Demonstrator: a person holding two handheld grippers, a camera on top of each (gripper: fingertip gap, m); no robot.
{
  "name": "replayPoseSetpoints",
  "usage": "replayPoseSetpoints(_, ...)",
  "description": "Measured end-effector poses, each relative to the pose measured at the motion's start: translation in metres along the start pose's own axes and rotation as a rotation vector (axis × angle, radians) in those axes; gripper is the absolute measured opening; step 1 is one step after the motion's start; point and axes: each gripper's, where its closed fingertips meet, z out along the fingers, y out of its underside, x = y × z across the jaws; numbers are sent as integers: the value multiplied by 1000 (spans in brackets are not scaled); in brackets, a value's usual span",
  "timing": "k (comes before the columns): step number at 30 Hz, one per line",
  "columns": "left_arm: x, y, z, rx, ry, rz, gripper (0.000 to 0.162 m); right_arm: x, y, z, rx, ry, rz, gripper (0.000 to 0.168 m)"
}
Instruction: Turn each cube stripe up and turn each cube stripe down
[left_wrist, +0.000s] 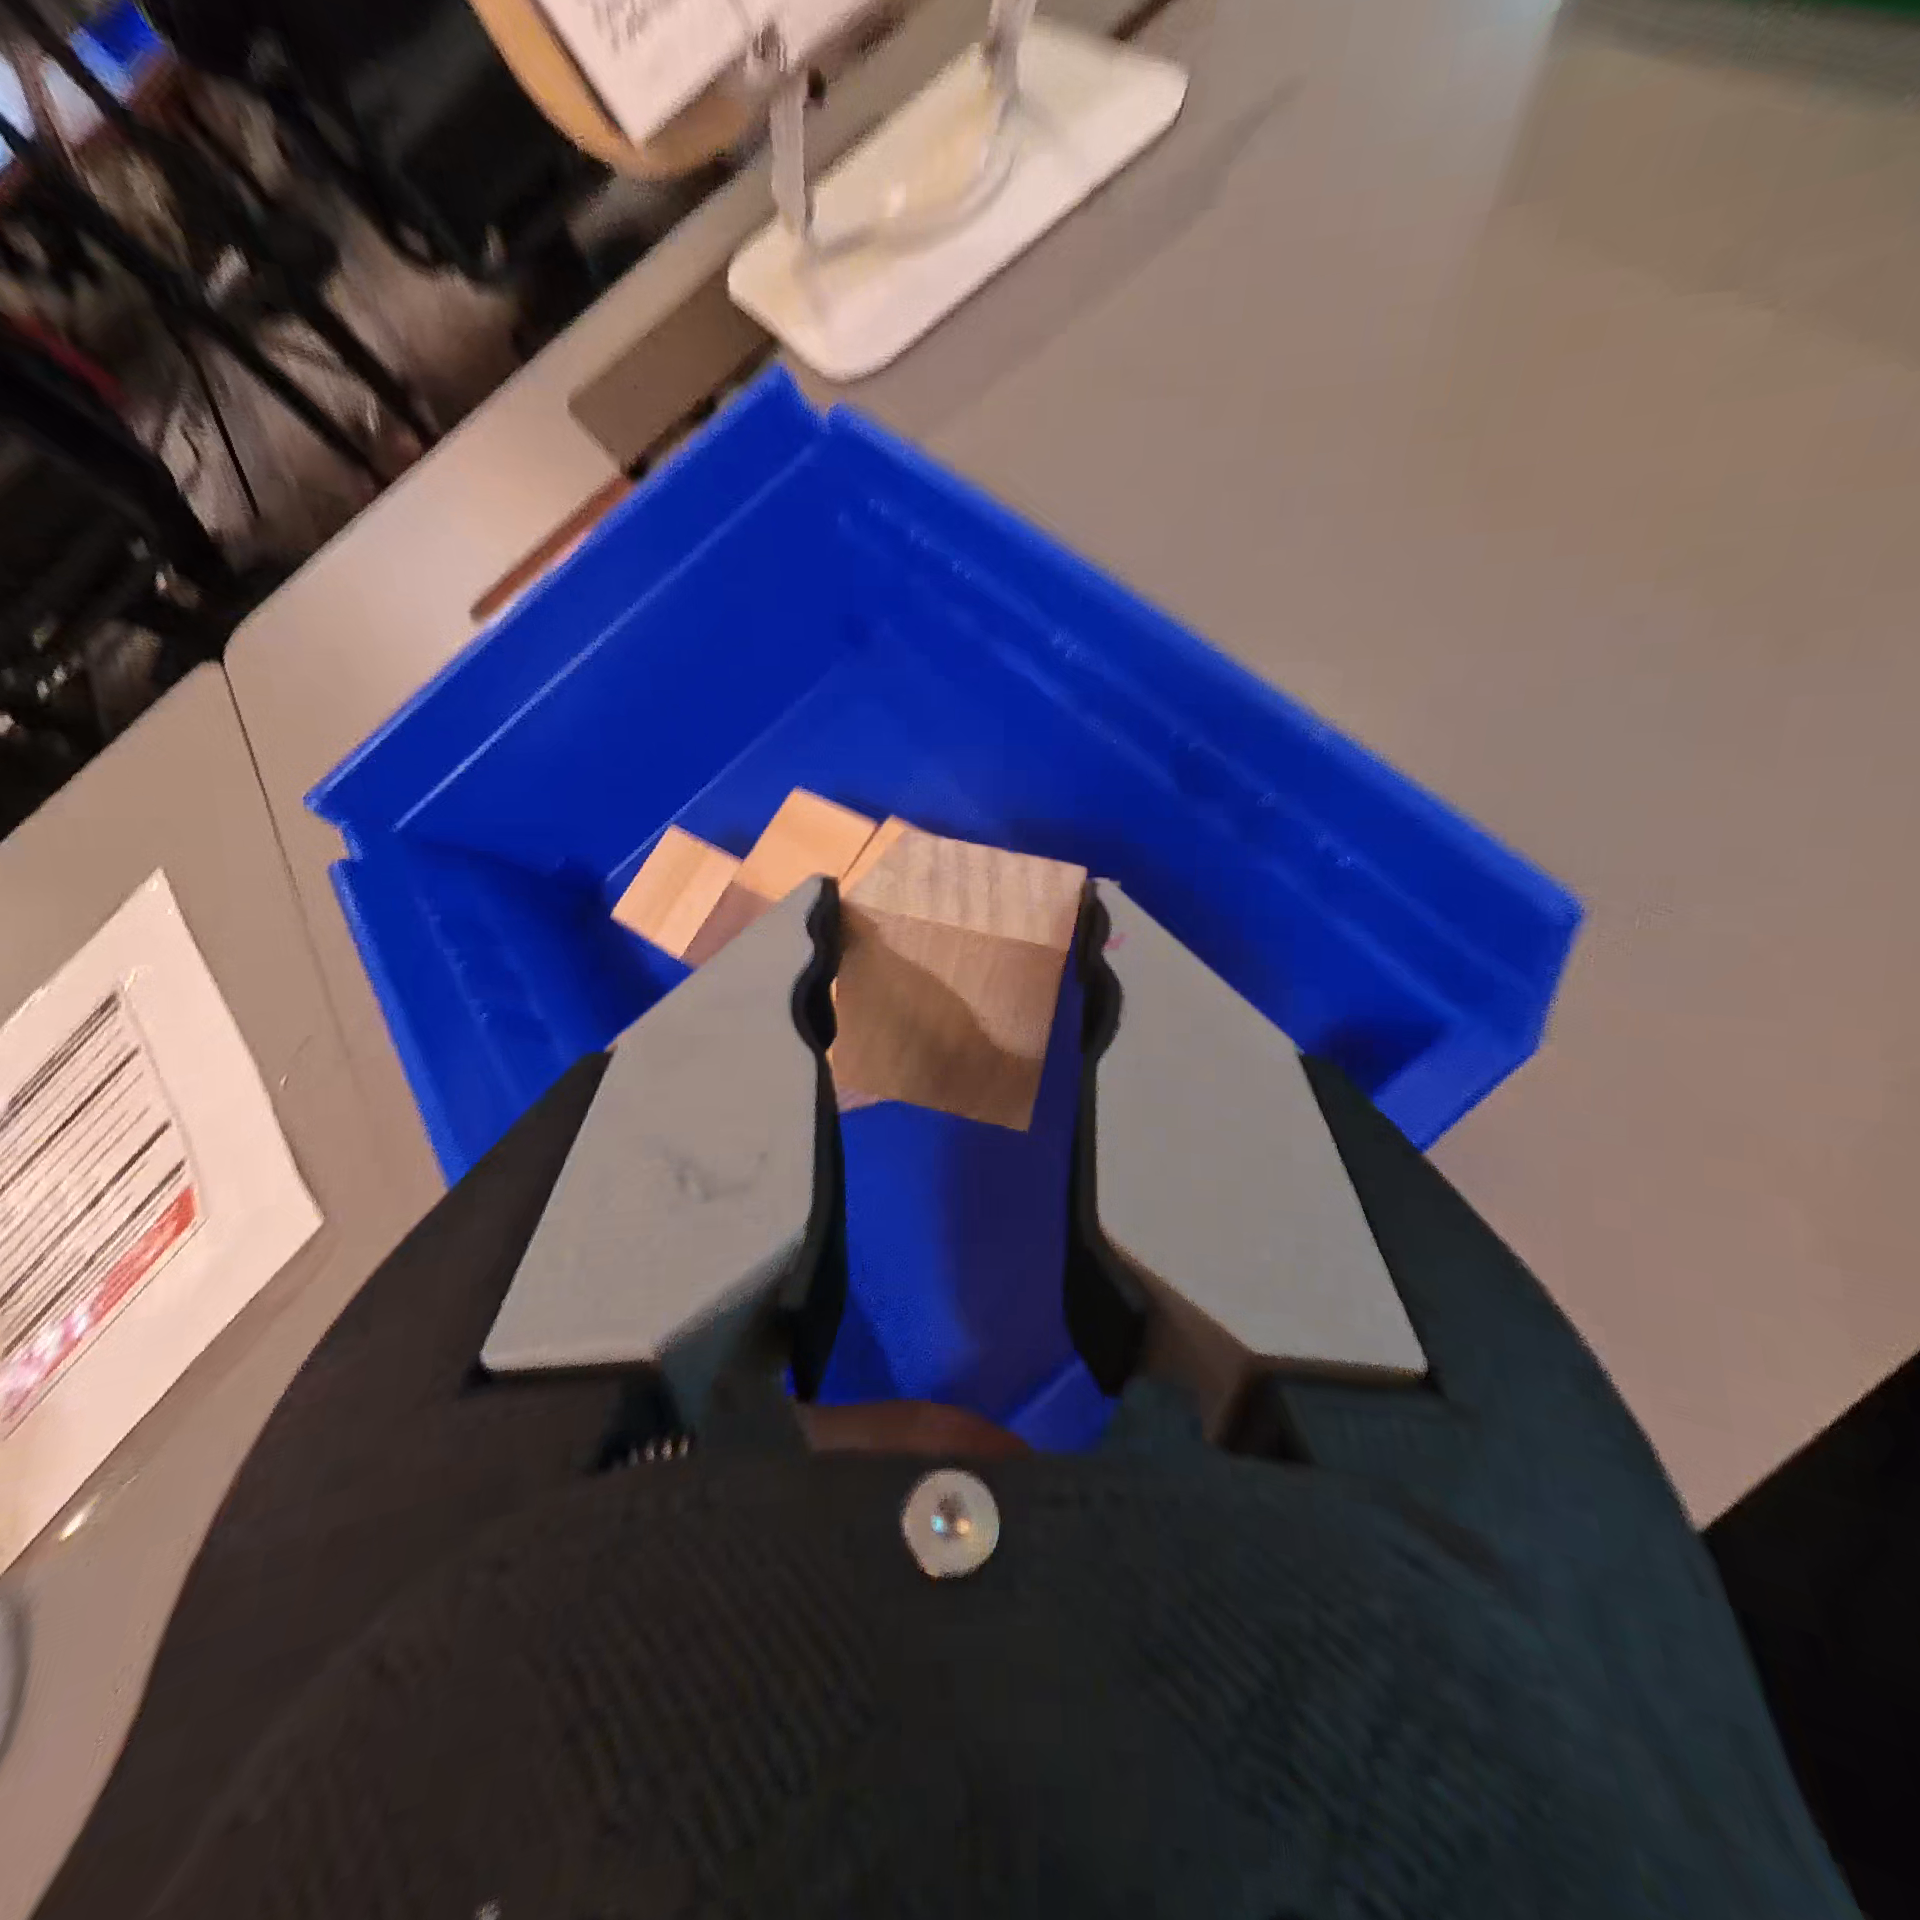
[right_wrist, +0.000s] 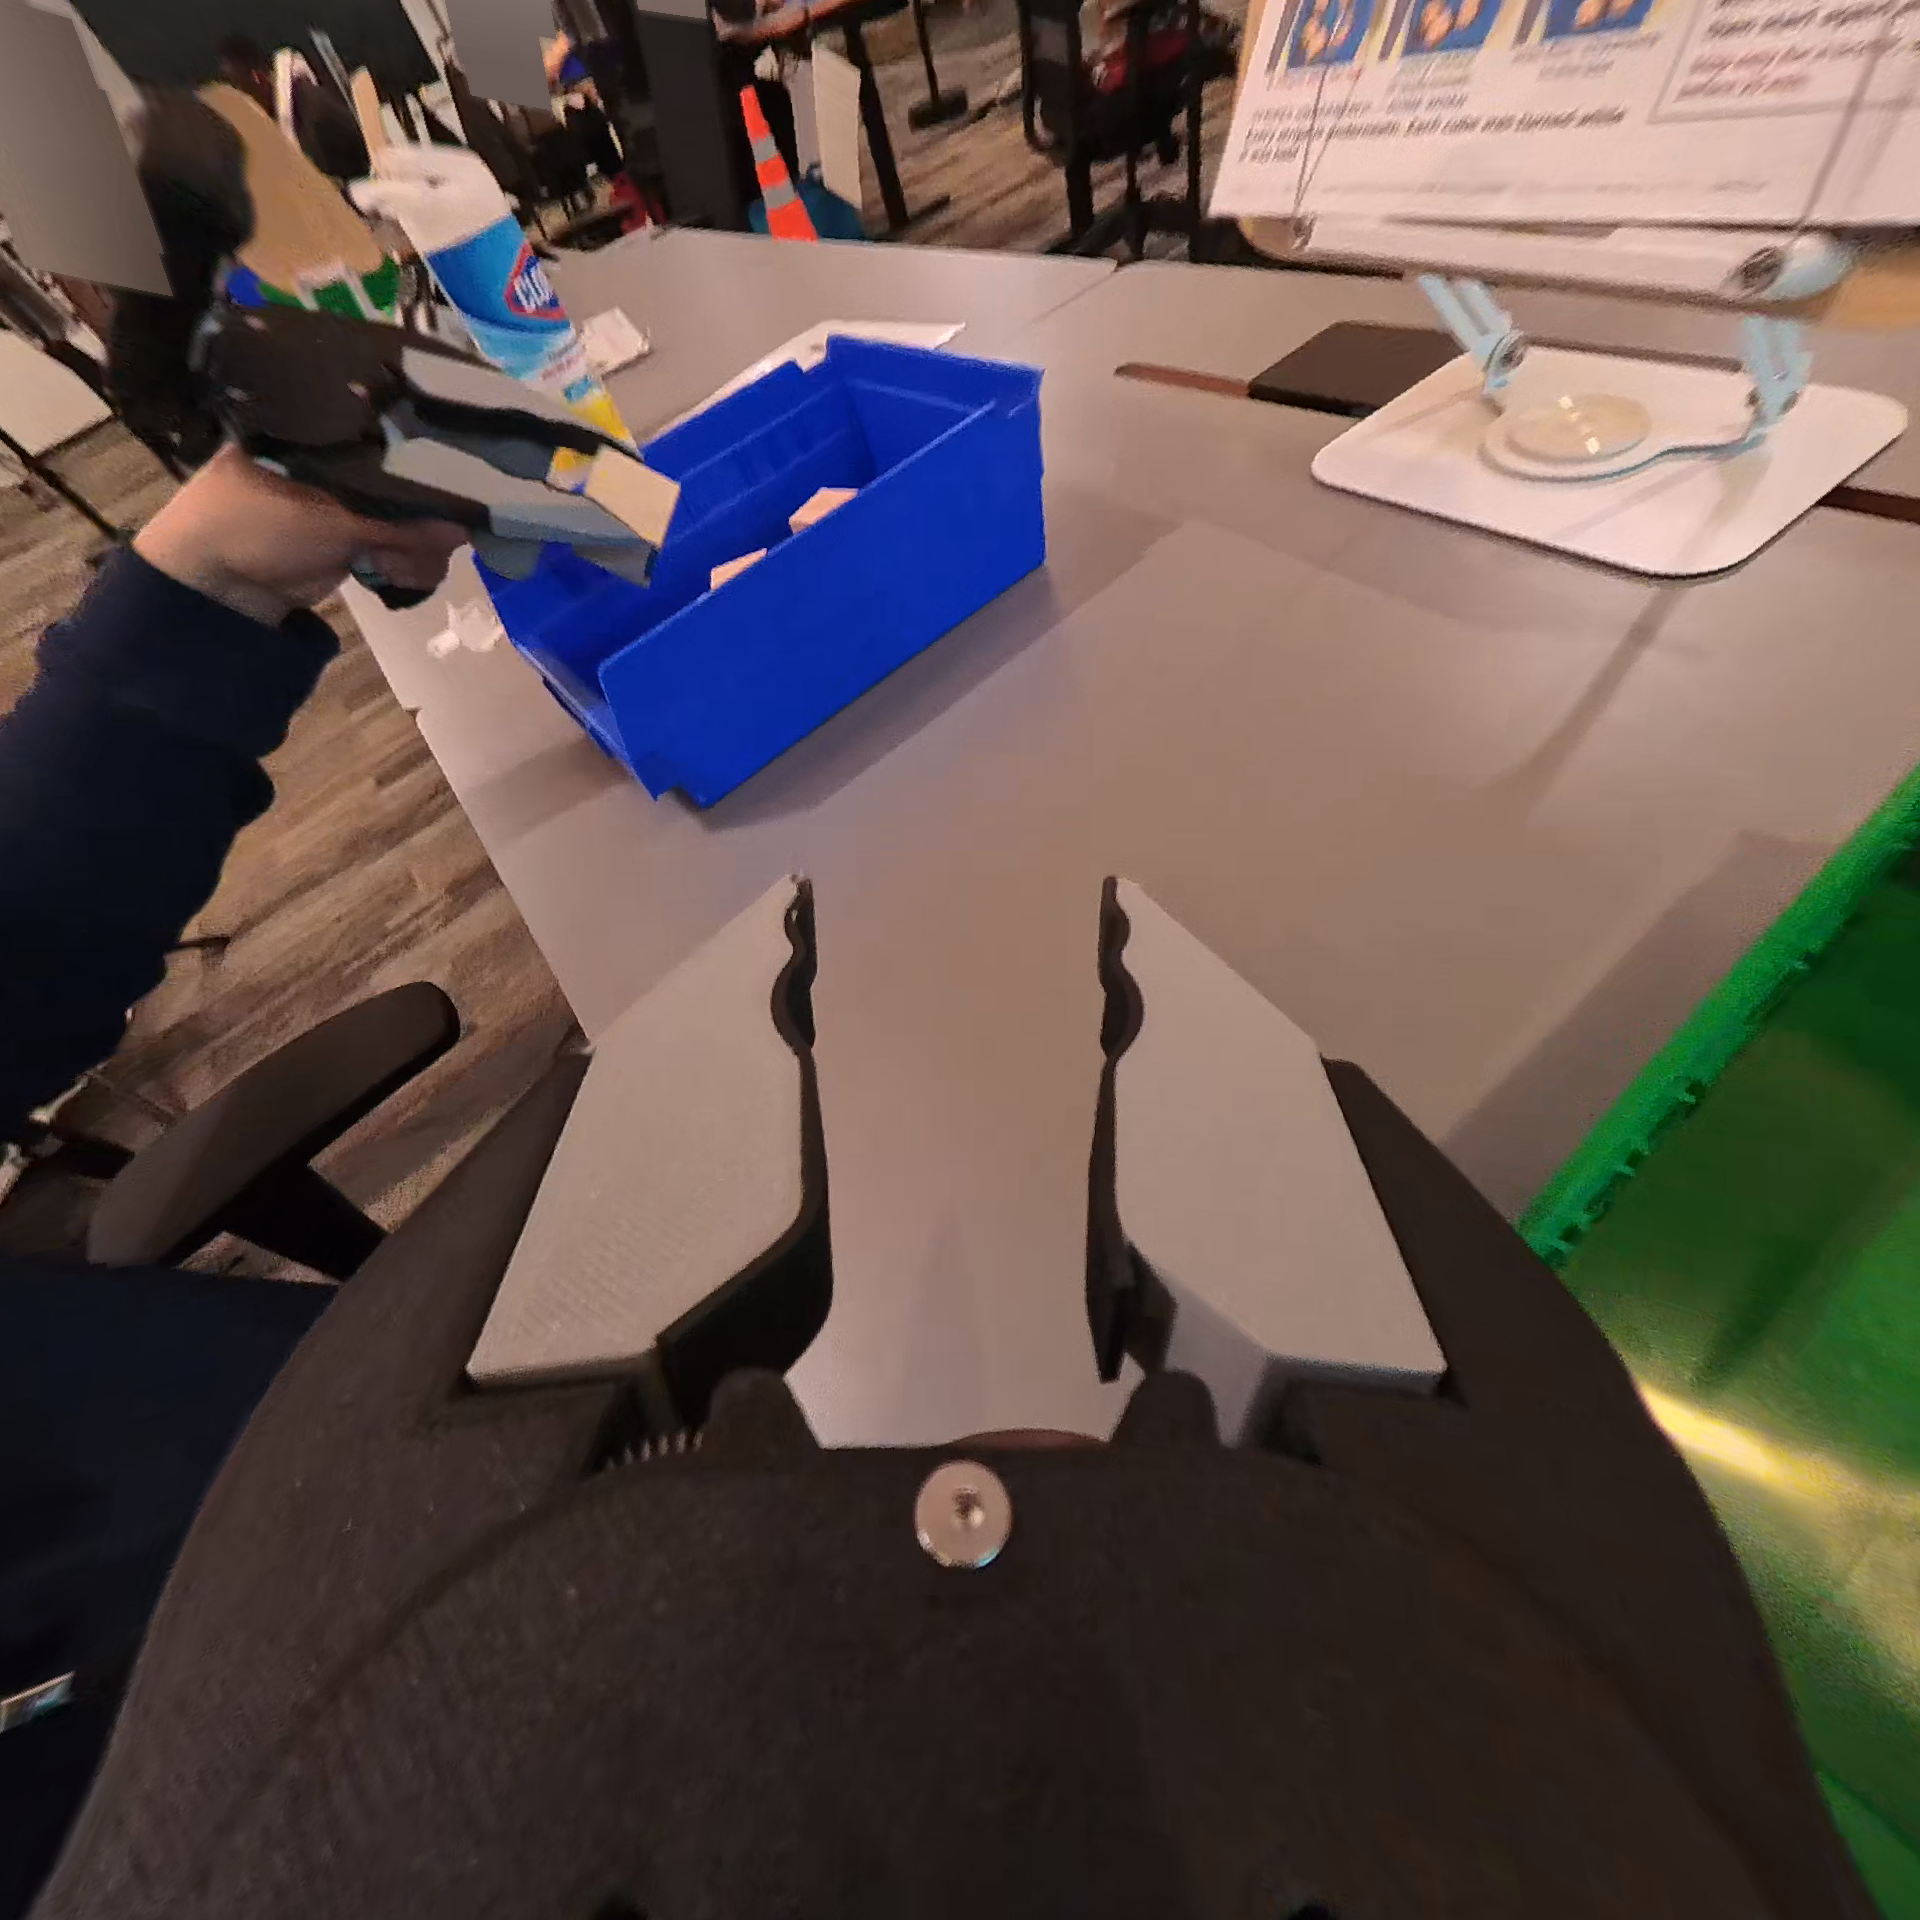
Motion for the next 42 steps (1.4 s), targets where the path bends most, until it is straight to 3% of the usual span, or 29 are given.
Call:
replayPoseSetpoints(5, 7, -4, -2, 232, -83, -81, 45, -19, 19, 25, -86, -70, -35, 53)
replayPoseSetpoints(8, 20, -16, -18, 415, -56, -64, 45, -31, 19, 32, -80, -131, -16, 53)
replayPoseSetpoints(15, 112, -72, -77, 837, 157, 165, 44, -110, 7, 44, -8, -574, 157, 58)
replayPoseSetpoints(21, 196, -96, -88, 961, 303, 304, 44, -161, 22, 68, -83, -803, 282, 70)
replayPoseSetpoints(27, 237, -99, -83, 957, 309, 453, 44, -175, 19, 72, -53, -903, 358, 66)
replayPoseSetpoints(35, 234, -97, -74, 913, 299, 353, 47, -162, 23, 85, -46, -811, 344, 41)
replayPoseSetpoints(37, 228, -95, -72, 906, 268, 344, 67, -146, 18, 81, -26, -734, 325, 41)
replayPoseSetpoints(40, 216, -87, -65, 826, 258, 327, 67, -95, 2, 63, 41, -506, 235, 41)
replayPoseSetpoints(42, 206, -77, -58, 767, 237, 315, 66, -32, -11, 39, 82, -220, 144, 41)
